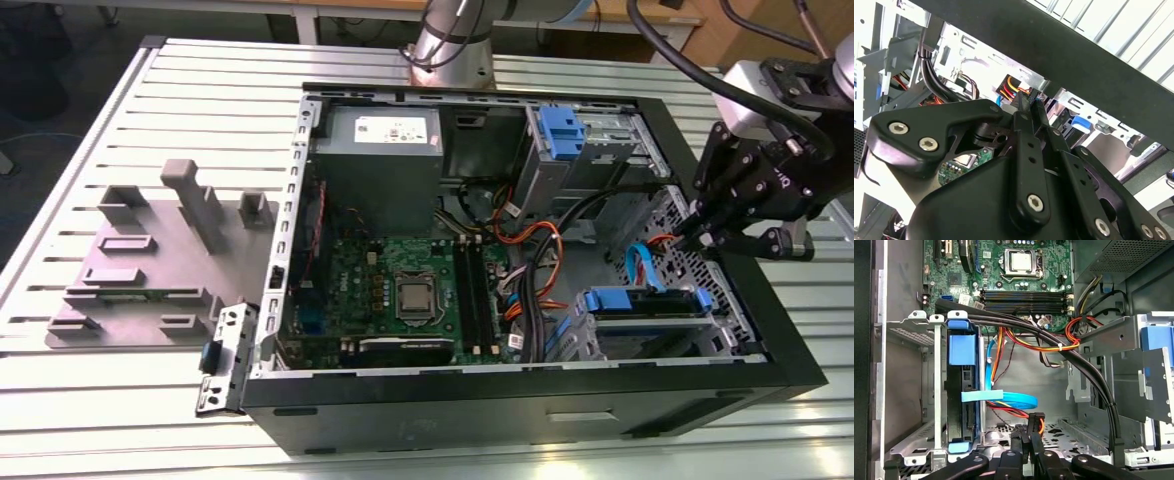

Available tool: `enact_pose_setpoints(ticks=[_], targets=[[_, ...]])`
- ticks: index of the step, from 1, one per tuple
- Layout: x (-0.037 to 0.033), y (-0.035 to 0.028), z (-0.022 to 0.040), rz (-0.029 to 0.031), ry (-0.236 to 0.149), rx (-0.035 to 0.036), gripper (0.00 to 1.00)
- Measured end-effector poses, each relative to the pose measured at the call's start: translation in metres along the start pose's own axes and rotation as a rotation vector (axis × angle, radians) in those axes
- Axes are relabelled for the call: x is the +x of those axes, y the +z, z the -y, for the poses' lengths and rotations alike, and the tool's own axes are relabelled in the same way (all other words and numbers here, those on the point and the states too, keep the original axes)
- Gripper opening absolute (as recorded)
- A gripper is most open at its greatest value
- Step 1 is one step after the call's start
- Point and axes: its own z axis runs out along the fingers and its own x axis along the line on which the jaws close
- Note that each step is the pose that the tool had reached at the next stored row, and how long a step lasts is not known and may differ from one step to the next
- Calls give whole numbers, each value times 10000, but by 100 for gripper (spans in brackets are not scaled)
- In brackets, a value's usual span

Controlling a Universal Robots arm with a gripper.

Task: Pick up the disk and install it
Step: 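Insert the second disk wire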

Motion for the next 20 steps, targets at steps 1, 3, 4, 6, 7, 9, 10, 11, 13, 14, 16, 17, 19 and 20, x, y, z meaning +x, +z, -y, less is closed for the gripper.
enact_pose_setpoints(ticks=[1, 3, 4, 6, 7, 9, 10, 11, 13, 14, 16, 17, 19, 20], targets=[[0, 0, 0, -3, 0, -1, 19], [0, 0, -1, -3, 0, -1, 19], [1, 1, -5, -3, -1, 6, 19], [5, 1, -18, -3, -3, 23, 19], [7, 2, -28, -2, -5, 36, 19], [12, 3, -48, -1, -7, 59, 19], [15, 3, -56, 0, -7, 66, 19], [19, 2, -62, -2, -7, 71, 19], [29, 2, -70, -2, -8, 75, 19], [37, 1, -72, -2, -8, 76, 19], [56, 0, -75, -1, -9, 77, 19], [65, -1, -77, -2, -9, 77, 19], [84, -3, -79, -1, -9, 77, 19], [93, -4, -80, -1, -9, 77, 19]])
